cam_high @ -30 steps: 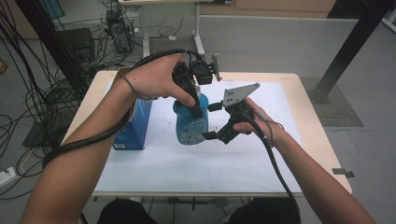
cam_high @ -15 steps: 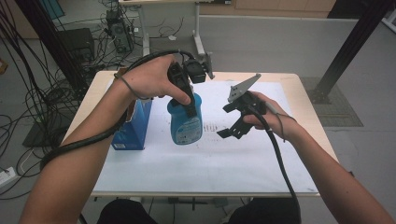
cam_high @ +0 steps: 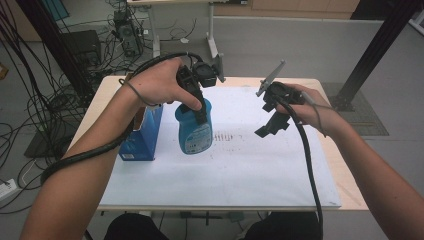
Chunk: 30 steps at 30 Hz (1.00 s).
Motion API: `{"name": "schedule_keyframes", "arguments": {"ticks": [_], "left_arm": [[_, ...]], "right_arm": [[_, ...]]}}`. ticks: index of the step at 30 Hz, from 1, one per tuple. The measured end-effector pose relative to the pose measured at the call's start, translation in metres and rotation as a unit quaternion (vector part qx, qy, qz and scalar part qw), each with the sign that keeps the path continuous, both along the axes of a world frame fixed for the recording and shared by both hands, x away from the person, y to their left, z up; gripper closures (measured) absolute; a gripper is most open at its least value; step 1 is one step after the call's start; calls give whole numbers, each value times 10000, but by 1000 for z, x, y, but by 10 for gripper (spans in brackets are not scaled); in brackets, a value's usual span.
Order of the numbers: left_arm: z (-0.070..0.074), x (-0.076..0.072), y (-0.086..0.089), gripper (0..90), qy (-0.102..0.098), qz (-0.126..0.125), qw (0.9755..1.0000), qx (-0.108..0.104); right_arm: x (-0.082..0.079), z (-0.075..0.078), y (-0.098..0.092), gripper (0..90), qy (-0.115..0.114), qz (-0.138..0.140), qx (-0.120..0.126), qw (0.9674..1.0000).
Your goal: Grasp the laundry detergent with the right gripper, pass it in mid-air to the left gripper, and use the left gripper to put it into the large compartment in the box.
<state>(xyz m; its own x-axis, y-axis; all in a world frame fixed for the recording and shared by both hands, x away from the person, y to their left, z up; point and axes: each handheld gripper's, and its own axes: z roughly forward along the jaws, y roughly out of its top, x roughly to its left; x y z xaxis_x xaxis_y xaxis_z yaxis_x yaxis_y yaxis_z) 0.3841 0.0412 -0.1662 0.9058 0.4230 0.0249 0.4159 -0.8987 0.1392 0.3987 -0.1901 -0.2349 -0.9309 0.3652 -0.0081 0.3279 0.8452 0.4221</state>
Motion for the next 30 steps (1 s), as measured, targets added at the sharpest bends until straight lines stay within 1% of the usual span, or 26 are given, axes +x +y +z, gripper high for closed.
{"name": "schedule_keyframes", "arguments": {"ticks": [2,8,9,10,12,17,20,23,25,28,30], "left_arm": [[-1,0,0,374,12,41,10000,-13],[-3,1,0,375,28,65,10000,-6],[-3,1,0,374,34,72,10000,5],[-3,1,0,374,36,115,9999,24],[-3,2,0,374,24,117,9999,54],[-5,4,1,375,34,231,9997,88],[-3,5,3,375,24,312,9995,73],[2,6,5,375,-7,429,9991,71],[8,8,7,375,-74,518,9986,79],[15,10,11,375,-94,637,9979,96],[22,13,16,375,-123,812,9966,64]], "right_arm": [[2,7,-1,38,7,-62,-161,9999],[7,23,-3,46,54,-166,-385,9991],[9,27,-4,46,72,-181,-461,9987],[9,29,-4,46,81,-207,-494,9985],[10,35,-5,46,61,-240,-564,9981],[12,47,-7,47,-7,-288,-599,9978],[12,52,-7,48,-36,-304,-572,9979],[13,55,-6,48,-53,-306,-579,9978],[14,55,-5,48,-65,-306,-603,9977],[15,56,-5,50,-61,-302,-603,9977],[16,55,-5,51,-41,-301,-605,9977]]}}
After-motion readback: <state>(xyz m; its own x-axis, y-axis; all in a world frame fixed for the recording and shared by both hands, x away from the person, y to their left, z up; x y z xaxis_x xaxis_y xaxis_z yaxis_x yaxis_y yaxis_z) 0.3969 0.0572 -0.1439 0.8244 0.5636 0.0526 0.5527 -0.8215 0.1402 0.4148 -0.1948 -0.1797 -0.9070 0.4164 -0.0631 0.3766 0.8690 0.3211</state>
